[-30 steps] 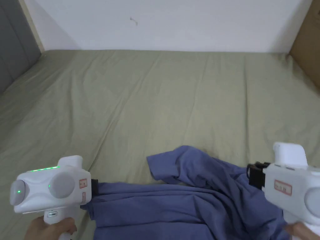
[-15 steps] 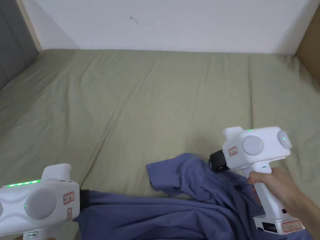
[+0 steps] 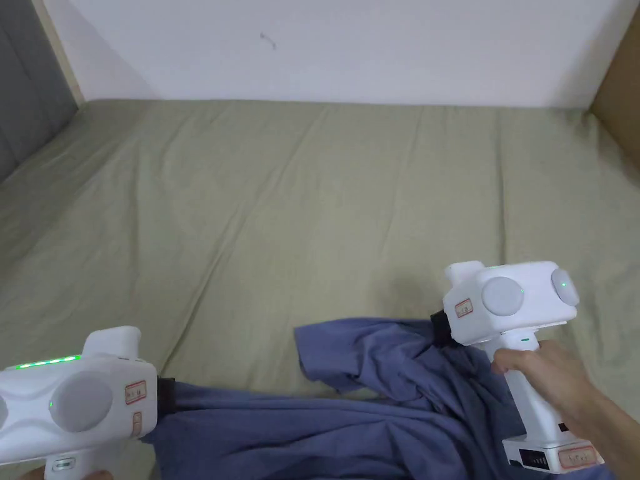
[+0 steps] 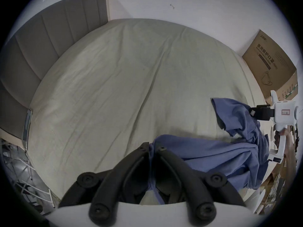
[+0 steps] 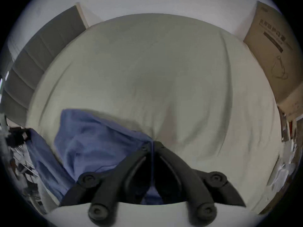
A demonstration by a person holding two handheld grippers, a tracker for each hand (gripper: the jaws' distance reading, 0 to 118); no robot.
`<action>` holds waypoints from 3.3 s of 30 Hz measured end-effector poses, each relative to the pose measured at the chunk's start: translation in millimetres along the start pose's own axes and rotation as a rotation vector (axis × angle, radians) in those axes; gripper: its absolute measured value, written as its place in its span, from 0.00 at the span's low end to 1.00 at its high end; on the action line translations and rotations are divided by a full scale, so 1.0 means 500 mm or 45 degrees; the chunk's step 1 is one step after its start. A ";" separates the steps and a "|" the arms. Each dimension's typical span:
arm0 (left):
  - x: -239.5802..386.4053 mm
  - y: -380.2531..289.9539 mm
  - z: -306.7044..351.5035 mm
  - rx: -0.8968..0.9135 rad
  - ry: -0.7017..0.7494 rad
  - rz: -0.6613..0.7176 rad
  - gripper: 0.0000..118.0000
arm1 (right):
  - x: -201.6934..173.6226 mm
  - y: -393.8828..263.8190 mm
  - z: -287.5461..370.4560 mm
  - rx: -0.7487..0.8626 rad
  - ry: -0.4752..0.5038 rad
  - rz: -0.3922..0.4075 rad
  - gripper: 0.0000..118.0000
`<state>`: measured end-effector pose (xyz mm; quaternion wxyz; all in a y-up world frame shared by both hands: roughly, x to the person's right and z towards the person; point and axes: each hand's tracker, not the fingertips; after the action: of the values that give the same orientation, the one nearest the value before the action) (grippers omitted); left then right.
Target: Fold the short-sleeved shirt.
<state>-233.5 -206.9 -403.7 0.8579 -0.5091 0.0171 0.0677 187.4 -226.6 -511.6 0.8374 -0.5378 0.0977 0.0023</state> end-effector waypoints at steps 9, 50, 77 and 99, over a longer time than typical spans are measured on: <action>0.012 0.072 0.167 0.230 0.025 -0.066 0.04 | 0.081 0.035 0.305 0.357 0.034 -0.187 0.01; 0.124 0.709 0.701 1.022 0.148 -0.138 0.04 | 0.231 0.389 1.033 1.221 -0.217 -0.433 0.01; 0.098 0.549 -0.134 0.346 0.212 -0.107 0.04 | 0.350 0.281 0.247 0.420 -0.300 -0.513 0.01; -0.083 -0.085 0.089 0.199 0.130 -0.211 0.04 | 0.190 -0.453 0.338 0.202 -0.140 -0.582 0.01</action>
<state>-270.9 -192.0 -341.1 0.8956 -0.4431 0.0238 -0.0311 332.5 -179.4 -255.2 0.8597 -0.4777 -0.0724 -0.1655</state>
